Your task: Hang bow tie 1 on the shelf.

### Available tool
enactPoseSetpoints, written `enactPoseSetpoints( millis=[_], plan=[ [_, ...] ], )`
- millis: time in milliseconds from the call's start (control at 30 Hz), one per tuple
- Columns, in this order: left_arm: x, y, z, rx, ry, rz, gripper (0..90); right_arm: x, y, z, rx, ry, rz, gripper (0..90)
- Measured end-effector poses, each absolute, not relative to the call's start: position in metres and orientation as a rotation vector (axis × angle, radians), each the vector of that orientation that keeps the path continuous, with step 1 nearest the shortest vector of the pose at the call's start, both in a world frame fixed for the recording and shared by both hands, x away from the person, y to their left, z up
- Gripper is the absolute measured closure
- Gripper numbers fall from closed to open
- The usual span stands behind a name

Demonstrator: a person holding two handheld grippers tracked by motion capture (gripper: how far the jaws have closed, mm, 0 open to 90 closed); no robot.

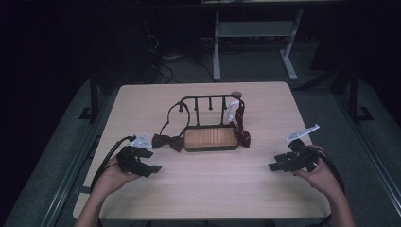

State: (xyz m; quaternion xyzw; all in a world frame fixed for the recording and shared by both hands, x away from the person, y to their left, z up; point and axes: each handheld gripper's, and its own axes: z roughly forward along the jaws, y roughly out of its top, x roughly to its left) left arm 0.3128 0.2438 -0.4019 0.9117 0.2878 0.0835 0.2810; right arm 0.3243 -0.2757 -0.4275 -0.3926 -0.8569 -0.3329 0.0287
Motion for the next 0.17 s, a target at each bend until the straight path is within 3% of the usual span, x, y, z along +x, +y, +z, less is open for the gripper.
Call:
enactPoseSetpoints(
  millis=[167],
  plan=[
    [0.3093,0.2448,-0.4068,2.424,0.776,0.223,33.5,0.3233,-0.2733,-0.4272,-1.186,-2.65,-1.042,43.4]
  ],
)
